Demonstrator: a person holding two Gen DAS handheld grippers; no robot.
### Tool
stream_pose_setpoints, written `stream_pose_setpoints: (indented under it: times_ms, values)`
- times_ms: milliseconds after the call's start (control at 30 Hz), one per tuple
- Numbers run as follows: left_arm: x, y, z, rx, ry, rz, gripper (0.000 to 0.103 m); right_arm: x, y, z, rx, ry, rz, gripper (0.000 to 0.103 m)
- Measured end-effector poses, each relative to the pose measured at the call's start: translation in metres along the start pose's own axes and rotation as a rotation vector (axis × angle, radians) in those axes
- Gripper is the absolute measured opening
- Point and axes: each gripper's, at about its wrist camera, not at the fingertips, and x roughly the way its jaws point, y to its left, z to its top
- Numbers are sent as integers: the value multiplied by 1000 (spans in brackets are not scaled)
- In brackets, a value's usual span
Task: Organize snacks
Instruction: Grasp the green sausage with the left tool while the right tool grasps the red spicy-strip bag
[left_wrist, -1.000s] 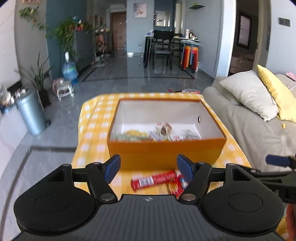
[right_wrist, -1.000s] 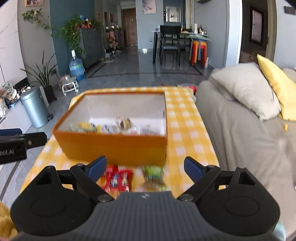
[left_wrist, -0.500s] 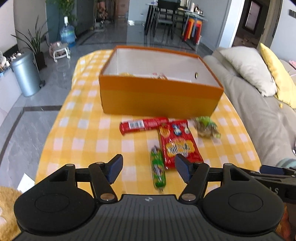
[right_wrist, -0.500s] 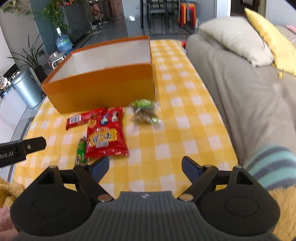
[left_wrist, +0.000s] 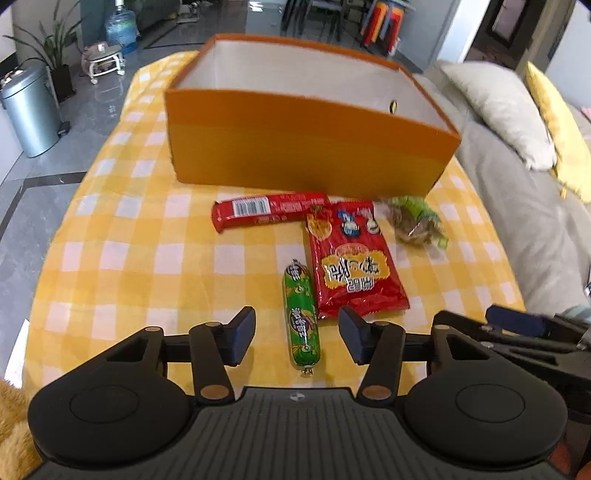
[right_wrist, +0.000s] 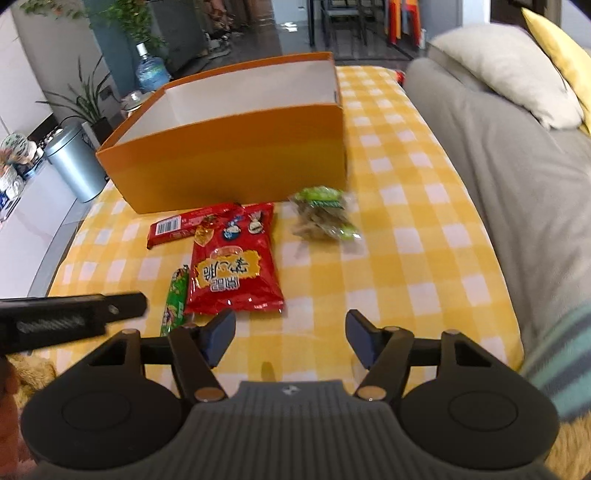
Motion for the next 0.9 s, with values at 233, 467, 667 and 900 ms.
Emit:
stream_pose_setpoints:
  times_ms: [233,467,667,900]
  values:
    - [28,-5,4,31,61,6,53,13,-3,6,9,6,16,64]
    - [44,-2,8,21,96,19,45,23,2,10,-17,0,40,64]
    - [56,-1,15,18,119,4,35,32,5,14,-37,-3,45,64]
    - [61,1,18,21,144,-15,30,40,10,20,-81,-27,58,63]
